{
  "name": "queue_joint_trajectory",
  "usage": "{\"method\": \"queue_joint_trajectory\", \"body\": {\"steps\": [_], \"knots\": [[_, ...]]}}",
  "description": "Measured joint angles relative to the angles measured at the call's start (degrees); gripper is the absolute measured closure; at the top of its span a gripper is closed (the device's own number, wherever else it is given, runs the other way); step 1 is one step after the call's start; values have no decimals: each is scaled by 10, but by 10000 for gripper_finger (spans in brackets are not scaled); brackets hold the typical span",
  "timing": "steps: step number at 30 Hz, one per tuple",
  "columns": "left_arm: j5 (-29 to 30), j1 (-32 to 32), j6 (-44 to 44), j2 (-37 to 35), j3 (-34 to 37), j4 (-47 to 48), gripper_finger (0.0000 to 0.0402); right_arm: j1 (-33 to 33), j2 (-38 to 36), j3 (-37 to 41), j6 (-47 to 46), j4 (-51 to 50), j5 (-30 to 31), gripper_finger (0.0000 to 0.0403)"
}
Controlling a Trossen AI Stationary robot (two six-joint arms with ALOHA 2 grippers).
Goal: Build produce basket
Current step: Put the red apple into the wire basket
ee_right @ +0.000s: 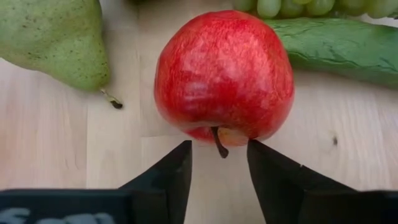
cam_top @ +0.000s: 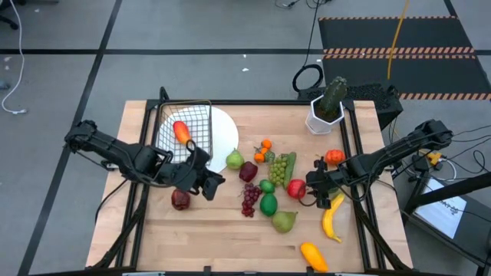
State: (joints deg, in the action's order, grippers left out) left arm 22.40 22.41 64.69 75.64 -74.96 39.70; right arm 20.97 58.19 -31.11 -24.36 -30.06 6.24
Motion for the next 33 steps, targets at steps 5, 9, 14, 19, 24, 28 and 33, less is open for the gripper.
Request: {"method": "queue_joint_trajectory", "body": {"steps": [5, 9, 14, 19, 24, 28, 33], "knots": [[0, 0, 2, 0, 0, -2, 304, 0, 0, 0, 0, 0, 3, 272], [0, 0, 3, 0, 0, -2, 304, 0, 0, 0, 1, 0, 25, 278], [0, 0, 3, 0, 0, -6, 304, 0, 0, 0, 2, -1, 40, 280], [0, 0, 3, 0, 0, -9, 304, 0, 5, 0, 5, -1, 43, 280], [0, 0, 3, 0, 0, -9, 304, 0, 31, 0, 5, 2, 42, 280], [0, 0, 6, 0, 0, -10, 304, 0, 55, 1, 16, 22, 42, 280], [0, 0, 13, 0, 0, -10, 304, 0, 74, 1, 26, 48, 42, 282]]}}
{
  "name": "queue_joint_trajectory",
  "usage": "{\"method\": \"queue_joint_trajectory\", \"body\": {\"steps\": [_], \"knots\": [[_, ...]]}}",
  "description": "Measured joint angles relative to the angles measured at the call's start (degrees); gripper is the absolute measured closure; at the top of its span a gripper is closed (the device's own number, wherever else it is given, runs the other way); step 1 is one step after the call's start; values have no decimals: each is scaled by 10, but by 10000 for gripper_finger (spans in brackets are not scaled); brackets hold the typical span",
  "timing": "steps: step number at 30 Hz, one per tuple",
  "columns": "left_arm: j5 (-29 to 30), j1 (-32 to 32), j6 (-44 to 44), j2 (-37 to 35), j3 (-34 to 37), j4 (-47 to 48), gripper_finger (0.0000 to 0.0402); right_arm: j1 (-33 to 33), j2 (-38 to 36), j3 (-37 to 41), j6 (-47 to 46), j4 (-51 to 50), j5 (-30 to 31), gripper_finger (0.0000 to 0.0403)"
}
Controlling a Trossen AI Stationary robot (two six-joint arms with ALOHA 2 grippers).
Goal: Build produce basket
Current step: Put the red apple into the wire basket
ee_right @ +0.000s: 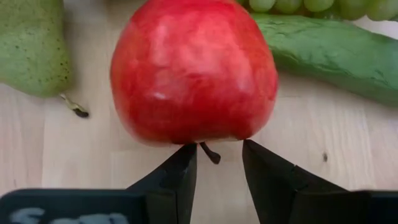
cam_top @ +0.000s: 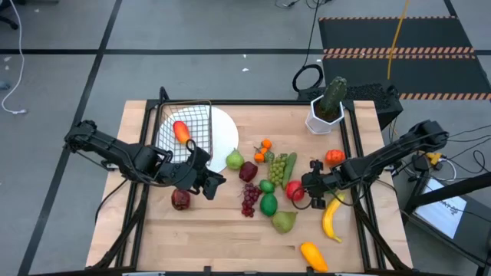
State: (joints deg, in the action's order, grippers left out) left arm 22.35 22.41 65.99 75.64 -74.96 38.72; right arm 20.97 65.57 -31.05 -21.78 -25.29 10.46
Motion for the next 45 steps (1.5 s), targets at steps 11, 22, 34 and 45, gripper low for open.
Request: {"method": "queue_joint_trajectory", "body": {"steps": [11, 22, 34, 45], "knots": [[0, 0, 3, 0, 0, 0, 304, 0, 11, 0, 0, 18, -2, 362], [0, 0, 3, 0, 0, 0, 304, 0, 8, 0, -12, 27, -41, 393], [0, 0, 3, 0, 0, 0, 304, -15, -51, 0, -106, 4, -121, 354], [0, 0, 3, 0, 0, 0, 304, -15, -65, 0, -30, -9, -105, 270]]}}
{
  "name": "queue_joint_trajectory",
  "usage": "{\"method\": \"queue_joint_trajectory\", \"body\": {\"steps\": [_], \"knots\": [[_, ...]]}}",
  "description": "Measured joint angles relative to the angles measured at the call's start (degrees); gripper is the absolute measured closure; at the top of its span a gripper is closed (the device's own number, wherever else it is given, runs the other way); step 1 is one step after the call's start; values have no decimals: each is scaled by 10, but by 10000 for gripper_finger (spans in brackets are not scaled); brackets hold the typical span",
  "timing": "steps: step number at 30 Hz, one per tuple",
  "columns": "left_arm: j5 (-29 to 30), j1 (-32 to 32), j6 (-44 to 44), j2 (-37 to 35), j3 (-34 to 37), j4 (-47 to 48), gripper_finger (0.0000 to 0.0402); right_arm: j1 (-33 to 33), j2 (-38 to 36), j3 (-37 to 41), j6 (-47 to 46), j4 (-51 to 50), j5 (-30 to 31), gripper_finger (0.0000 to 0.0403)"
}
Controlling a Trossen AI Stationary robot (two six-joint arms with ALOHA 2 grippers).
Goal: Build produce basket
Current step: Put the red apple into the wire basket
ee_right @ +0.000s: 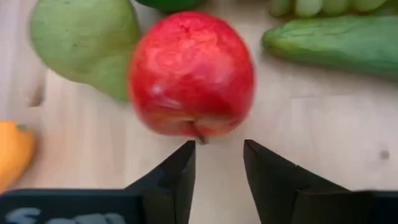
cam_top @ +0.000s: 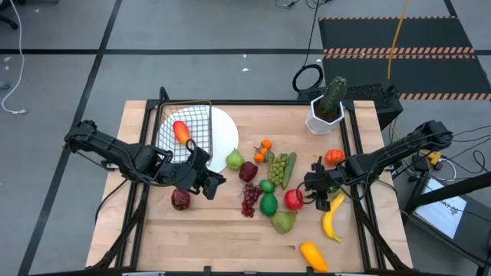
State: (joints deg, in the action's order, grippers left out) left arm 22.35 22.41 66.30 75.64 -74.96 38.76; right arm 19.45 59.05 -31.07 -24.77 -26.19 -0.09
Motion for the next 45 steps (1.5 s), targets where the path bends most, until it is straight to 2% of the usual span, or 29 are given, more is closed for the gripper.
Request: {"method": "queue_joint_trajectory", "body": {"steps": [5, 15, 22, 27, 31, 39, 45], "knots": [[0, 0, 0, 0, 0, 0, 304, 0, 0, 0, 12, -2, 13, 266], [0, 0, -7, 0, 0, 0, 304, 3, 1, 0, -29, -21, -17, 266], [0, 0, -18, 0, 0, 0, 304, 13, 1, 1, -16, -22, -17, 266], [0, 0, -17, 0, 0, 0, 304, 13, 2, 25, -28, 8, -19, 266], [0, 0, -17, 0, 0, 0, 304, 13, 2, 39, -28, 36, -46, 266], [0, 0, -15, 0, 0, 0, 304, 13, 2, 65, -32, 92, -47, 266], [0, 0, -13, 0, 0, 0, 304, 13, 2, 80, -42, 119, -47, 283]]}}
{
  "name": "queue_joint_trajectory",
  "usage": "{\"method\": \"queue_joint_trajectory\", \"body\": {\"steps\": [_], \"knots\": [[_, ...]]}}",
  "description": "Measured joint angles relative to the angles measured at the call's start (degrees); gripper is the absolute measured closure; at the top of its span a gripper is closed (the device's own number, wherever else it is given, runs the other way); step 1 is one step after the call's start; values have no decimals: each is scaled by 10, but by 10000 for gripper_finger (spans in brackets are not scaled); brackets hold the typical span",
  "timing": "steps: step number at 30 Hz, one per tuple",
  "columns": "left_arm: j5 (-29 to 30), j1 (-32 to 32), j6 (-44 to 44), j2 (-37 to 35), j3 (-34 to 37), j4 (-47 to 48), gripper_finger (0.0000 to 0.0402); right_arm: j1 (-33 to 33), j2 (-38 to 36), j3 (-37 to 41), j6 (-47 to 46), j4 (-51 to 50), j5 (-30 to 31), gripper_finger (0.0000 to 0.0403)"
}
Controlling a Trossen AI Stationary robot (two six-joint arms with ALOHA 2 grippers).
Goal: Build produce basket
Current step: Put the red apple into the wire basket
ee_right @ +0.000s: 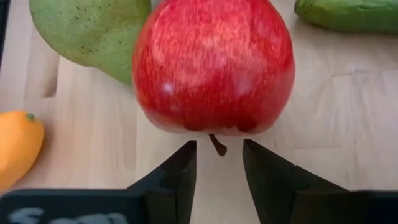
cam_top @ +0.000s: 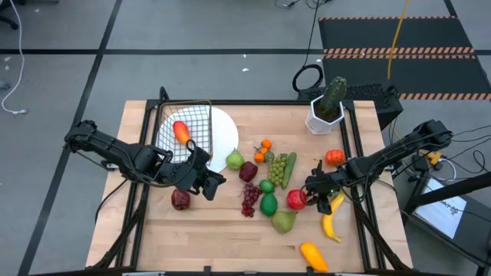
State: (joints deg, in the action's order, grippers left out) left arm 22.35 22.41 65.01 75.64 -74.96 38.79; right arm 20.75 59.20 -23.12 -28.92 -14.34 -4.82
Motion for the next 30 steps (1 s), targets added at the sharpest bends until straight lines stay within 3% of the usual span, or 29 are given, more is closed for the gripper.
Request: {"method": "queue_joint_trajectory", "body": {"steps": [15, 30], "knots": [[0, 0, -1, 0, 0, 0, 304, 0, 0, 24, -26, 65, -15, 369], [0, -11, -8, 0, 0, 0, 304, 0, 0, 26, -43, 68, -12, 396]]}}
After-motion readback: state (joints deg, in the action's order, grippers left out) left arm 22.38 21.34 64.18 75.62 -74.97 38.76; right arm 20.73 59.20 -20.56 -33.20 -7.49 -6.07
